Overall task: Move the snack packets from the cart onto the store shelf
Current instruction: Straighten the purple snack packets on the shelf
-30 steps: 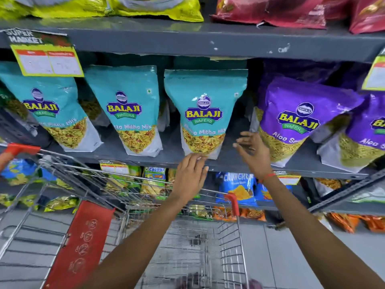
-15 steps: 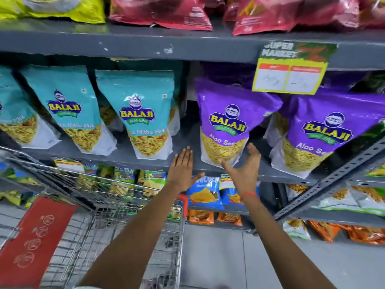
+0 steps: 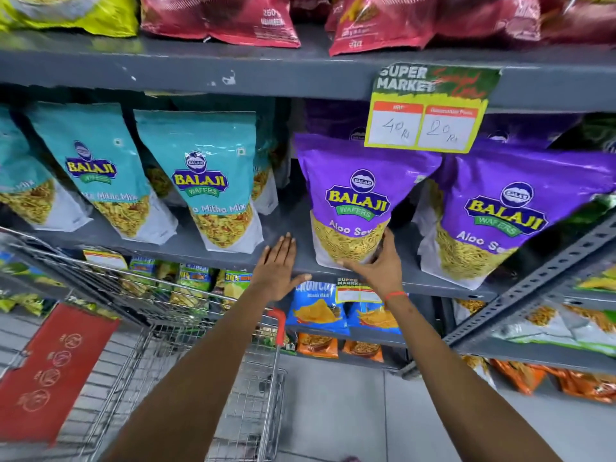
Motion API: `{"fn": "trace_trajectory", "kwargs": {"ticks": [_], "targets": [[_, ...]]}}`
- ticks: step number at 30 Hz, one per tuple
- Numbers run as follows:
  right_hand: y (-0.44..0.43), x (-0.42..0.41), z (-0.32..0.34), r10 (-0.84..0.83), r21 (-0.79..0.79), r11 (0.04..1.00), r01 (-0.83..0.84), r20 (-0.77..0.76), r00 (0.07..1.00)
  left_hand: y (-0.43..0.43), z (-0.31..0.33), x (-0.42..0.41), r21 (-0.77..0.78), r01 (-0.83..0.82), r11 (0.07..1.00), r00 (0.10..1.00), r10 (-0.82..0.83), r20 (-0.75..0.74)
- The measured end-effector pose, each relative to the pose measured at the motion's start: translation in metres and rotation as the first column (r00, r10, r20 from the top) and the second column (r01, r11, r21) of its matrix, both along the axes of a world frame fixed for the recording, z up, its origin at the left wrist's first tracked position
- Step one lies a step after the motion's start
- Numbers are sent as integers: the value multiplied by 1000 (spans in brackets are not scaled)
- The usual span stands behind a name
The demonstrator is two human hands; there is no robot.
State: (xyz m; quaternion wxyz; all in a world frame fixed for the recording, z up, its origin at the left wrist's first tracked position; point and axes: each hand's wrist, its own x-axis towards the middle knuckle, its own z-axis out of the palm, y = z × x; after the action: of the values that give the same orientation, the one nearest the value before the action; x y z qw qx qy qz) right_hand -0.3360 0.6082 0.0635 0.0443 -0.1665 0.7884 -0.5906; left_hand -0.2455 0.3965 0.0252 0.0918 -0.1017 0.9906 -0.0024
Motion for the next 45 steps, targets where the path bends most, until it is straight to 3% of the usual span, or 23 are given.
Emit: {"fn": "trace_trajectory", "kwargs": {"ticks": [4, 18, 26, 29, 32, 35, 41, 45], "targets": [[10, -14, 4, 97, 32, 995, -99, 51, 994, 1, 1, 0, 18, -2, 1000, 1000, 2, 9], [-2, -7, 4, 73, 48, 996, -78, 94, 993, -1, -3, 0, 35, -2, 999, 1000, 3, -27], [1, 6, 5, 65, -77, 995, -56, 111, 992, 2, -2, 1, 83, -10, 996, 996, 17, -86], [10, 18, 7, -37, -111, 993, 47, 84, 996, 21, 4, 7, 223, -81, 971, 954, 140, -263], [26, 29, 14, -166, -177, 969, 173, 52, 985, 59, 7, 25, 289, -122, 949, 786, 270, -556], [41, 39, 22, -299, -262, 919, 294, 22, 954, 100, 11, 30, 295, -2, 955, 703, 211, -679], [71, 40, 31, -519, -193, 854, 483, -268, 811, 167, 20, -9, 268, 273, 924, 671, 17, -741], [90, 30, 28, -626, -181, 780, 599, -264, 734, 188, 10, -48, 287, 334, 898, 837, -143, -528]]}}
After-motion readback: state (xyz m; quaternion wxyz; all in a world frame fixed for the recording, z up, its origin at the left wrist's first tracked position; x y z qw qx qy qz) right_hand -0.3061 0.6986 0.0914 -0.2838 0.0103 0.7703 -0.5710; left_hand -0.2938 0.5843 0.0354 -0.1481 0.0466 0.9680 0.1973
